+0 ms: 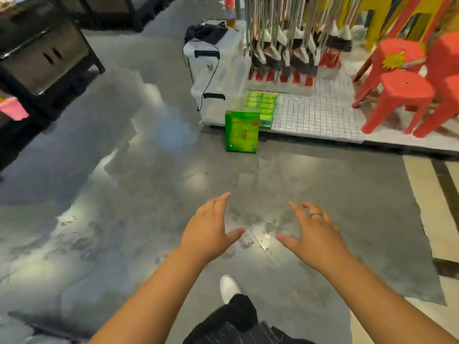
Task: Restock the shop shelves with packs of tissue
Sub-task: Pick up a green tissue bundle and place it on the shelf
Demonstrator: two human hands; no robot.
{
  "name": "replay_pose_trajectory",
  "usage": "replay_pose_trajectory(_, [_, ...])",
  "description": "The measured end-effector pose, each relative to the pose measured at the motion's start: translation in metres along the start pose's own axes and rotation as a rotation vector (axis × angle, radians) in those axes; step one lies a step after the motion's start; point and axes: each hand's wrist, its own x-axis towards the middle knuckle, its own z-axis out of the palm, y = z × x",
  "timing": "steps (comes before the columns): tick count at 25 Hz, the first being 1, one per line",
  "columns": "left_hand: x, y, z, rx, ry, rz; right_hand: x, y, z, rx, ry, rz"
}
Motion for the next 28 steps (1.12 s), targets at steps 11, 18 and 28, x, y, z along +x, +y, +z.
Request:
replay_pose_trajectory(11, [0.378,-0.062,-0.084,0.021,-0.091,0.035,0.373,-0.029,-0.069,0.135,-0.012,0.058])
replay_pose_trajectory(18, [0.619,-0.081,-0.095,-0.016,-0.169,-0.056,0.630,-0.015,-0.110,0.182,-0.112,0.030])
replay_pose_trajectory(28, [0.922,-0.186,-0.004,0.085,-0.395,0.011,0.911,-0.005,-0.041,0.241,-0.211,0.191])
